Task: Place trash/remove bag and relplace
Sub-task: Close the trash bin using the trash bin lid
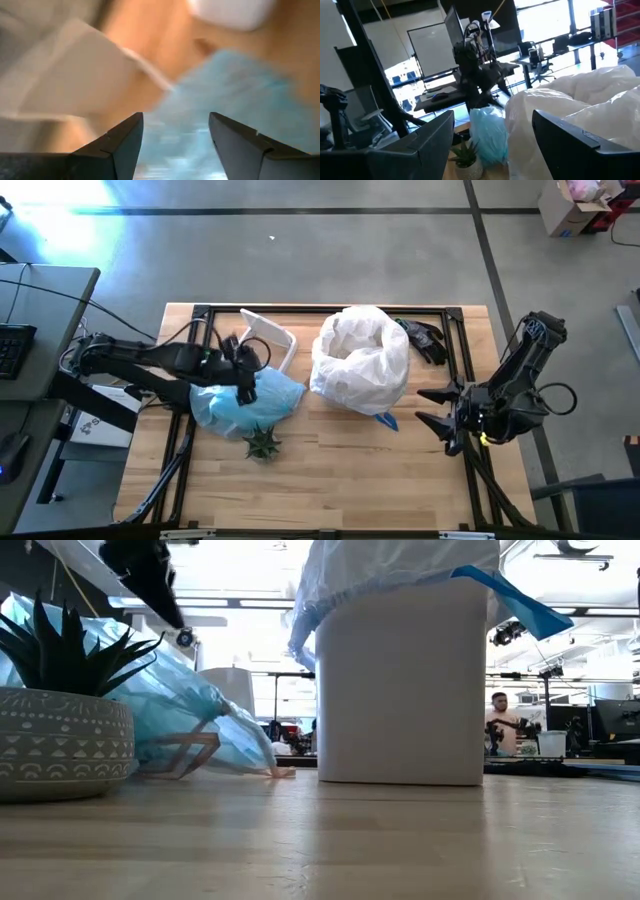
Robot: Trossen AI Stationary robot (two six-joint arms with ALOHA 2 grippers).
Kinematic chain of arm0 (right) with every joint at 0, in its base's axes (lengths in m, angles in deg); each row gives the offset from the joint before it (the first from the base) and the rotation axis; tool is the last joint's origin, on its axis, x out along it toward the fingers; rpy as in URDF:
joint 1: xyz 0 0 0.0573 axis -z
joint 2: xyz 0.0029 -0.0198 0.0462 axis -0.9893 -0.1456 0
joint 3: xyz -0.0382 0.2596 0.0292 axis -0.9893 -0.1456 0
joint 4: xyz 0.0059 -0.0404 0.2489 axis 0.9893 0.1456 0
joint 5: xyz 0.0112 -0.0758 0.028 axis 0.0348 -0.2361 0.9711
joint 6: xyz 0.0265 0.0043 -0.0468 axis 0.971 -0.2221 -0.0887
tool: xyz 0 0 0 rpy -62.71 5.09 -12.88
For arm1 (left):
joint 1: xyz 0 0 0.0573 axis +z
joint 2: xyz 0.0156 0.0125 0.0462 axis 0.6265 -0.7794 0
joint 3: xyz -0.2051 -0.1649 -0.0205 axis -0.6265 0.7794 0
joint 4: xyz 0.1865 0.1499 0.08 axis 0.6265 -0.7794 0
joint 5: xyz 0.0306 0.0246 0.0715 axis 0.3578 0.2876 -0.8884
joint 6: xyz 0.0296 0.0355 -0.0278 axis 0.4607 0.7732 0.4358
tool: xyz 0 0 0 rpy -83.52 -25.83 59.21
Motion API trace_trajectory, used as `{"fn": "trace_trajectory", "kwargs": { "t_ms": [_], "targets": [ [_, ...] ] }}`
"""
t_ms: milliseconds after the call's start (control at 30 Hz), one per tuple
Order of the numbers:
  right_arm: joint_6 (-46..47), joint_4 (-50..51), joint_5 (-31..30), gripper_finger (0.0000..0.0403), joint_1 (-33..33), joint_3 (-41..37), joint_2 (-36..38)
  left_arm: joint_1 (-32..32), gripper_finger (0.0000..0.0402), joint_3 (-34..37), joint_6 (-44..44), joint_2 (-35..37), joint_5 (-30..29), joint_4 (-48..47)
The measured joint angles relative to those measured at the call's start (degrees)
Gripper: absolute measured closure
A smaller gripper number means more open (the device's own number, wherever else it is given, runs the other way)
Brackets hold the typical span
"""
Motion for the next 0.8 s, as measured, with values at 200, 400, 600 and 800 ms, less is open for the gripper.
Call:
{"fn": "trace_trajectory", "kwargs": {
  "t_ms": [200,400,600,800],
  "targets": [
    [2.08,2.95,-0.96,0.0148,0.26,0.0,0.0,7.66,0.0219,-6.42,26.85,-0.21,-7.49,-1.97],
    [6.54,7.14,0.09,0.0152,2.28,0.0,-0.09,21.59,0.0252,-10.21,44.36,-1.21,0.51,1.44],
    [7.29,8.05,0.74,0.0163,2.66,0.0,-0.07,33.56,0.0257,-12.11,53.06,-5.16,12.45,-0.32],
    [6.97,8.21,0.88,0.0171,2.64,0.0,-0.09,39.35,0.0257,-12.22,59.44,-10.32,12.35,-0.05]
  ]
}}
